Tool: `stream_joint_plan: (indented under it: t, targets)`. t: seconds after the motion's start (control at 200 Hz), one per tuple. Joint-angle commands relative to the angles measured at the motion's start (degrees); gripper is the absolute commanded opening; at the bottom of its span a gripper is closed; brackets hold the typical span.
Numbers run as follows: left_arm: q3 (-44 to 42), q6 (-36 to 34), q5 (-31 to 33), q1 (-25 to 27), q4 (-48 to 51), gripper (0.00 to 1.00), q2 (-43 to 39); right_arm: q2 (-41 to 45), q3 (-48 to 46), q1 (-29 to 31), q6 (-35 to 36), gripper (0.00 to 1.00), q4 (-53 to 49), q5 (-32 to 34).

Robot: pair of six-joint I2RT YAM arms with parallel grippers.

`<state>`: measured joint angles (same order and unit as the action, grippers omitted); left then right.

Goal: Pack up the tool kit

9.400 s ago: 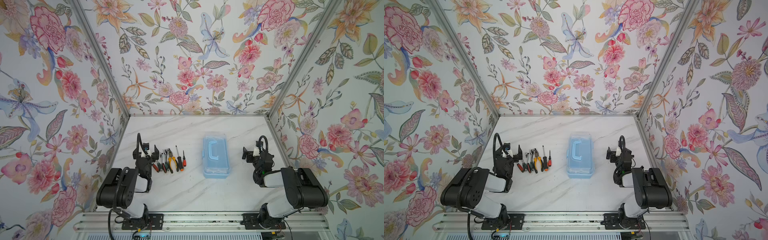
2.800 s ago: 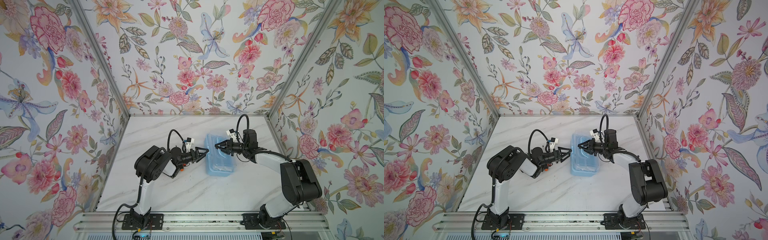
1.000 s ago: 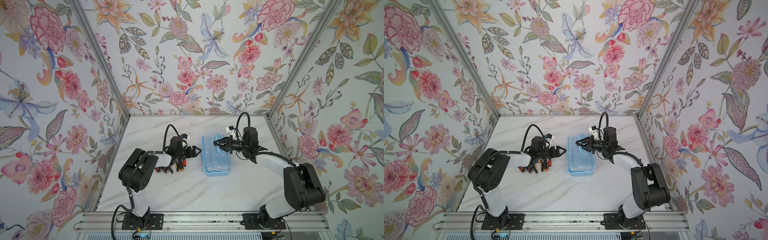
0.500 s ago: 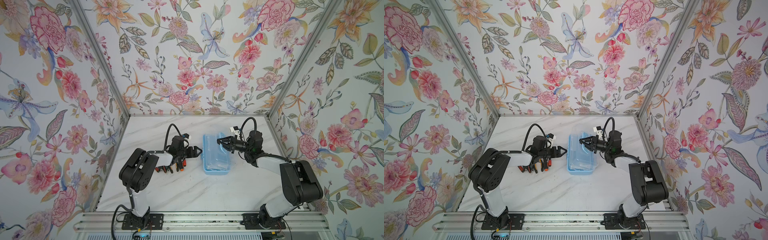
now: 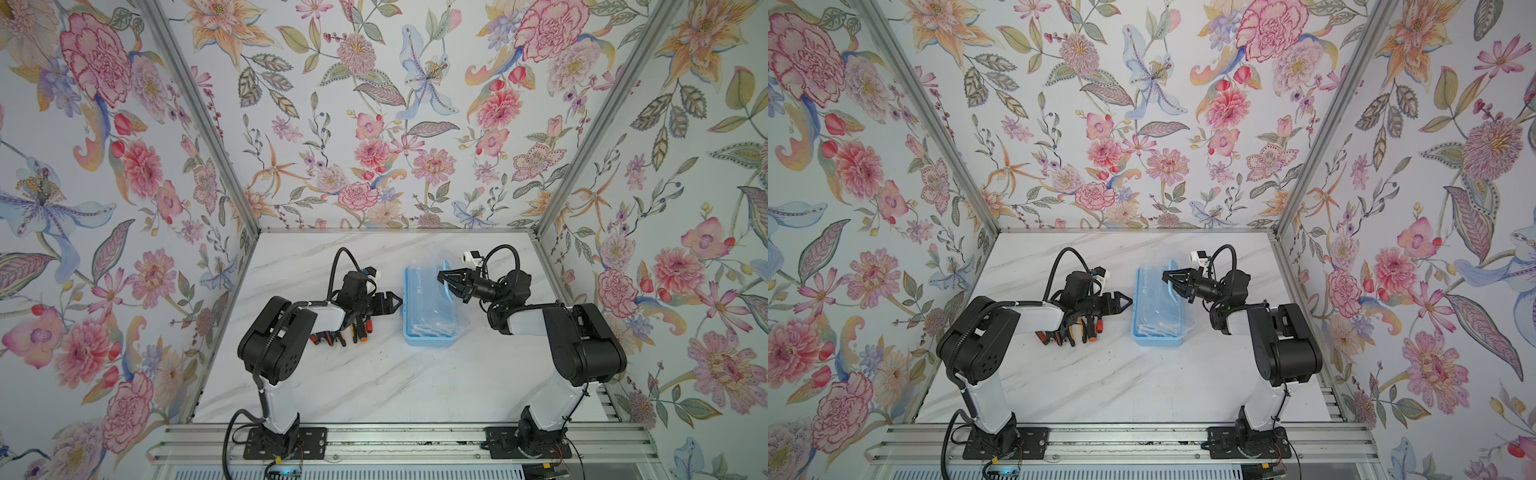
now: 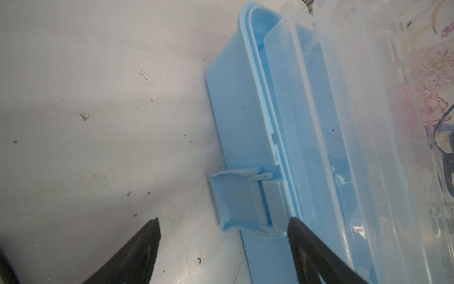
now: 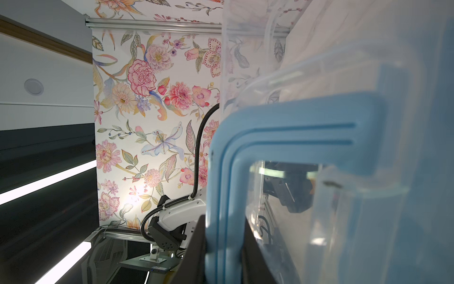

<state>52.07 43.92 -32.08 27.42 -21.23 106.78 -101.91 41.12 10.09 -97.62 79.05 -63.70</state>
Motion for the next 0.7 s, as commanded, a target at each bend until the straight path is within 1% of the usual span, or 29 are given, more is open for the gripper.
stream_joint_plan:
  t: [0.0,0.285,0.525,0.696]
  targets:
    - [1.54,0.02,-0.5,1.23,-0.18,0.85,-1.65,0.22,0.18,0.99,-0.67,0.0,11.15,-0.9]
    - [1.63,-0.06,1.58,1.23,2.12,0.84,-3.14,-0.5,-0.02,0.81,-0.64,0.0,11.58,-1.34]
    - [4.07,-2.64,6.05,1.17,9.57,0.84,-4.24,-1.03,-0.61,0.55,0.64,0.0,10.33,-1.42]
    - [4.48,-2.72,5.97,1.19,9.76,0.84,-4.48,-1.52,-0.45,0.46,0.93,0.0,10.17,-1.6]
